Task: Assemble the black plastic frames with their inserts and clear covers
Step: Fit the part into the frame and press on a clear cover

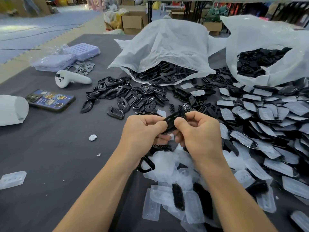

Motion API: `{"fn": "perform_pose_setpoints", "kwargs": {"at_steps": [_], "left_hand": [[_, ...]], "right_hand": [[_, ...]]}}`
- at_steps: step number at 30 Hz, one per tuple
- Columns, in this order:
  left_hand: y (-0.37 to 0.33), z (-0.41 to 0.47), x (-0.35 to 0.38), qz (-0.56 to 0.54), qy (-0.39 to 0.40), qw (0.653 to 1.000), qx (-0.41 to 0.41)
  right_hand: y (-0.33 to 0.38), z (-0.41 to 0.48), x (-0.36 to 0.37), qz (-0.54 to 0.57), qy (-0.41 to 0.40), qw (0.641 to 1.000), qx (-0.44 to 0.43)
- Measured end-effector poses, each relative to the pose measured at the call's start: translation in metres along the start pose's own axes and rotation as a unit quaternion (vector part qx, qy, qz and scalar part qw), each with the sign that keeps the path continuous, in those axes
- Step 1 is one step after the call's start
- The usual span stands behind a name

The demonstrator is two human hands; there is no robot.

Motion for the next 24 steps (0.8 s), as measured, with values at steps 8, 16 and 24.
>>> {"fn": "perform_pose_setpoints", "kwargs": {"at_steps": [8, 16, 24], "left_hand": [[-0.021, -0.005, -0.014, 0.02, -0.07, 0.994, 0.086], [-0.017, -0.004, -0.016, -0.005, -0.114, 0.987, 0.115], [0.003, 0.011, -0.078, -0.212, -0.248, 0.945, 0.016]], "right_hand": [[-0.001, -0.003, 0.015, 0.015, 0.019, 1.0, 0.009], [0.009, -0.007, 0.02, -0.12, -0.001, 0.991, -0.064], [0.009, -0.015, 0.033, -0.37, 0.065, 0.916, -0.139]]}}
Point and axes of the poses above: each hand's wrist, its own z-axis towards the middle knuckle, its own x-axis out of the palm, y = z × x, the point moved 10 cm from there along z, towards the middle knuckle, and after that the axes turned 3 degrees about -y, right-handed, at the moved point
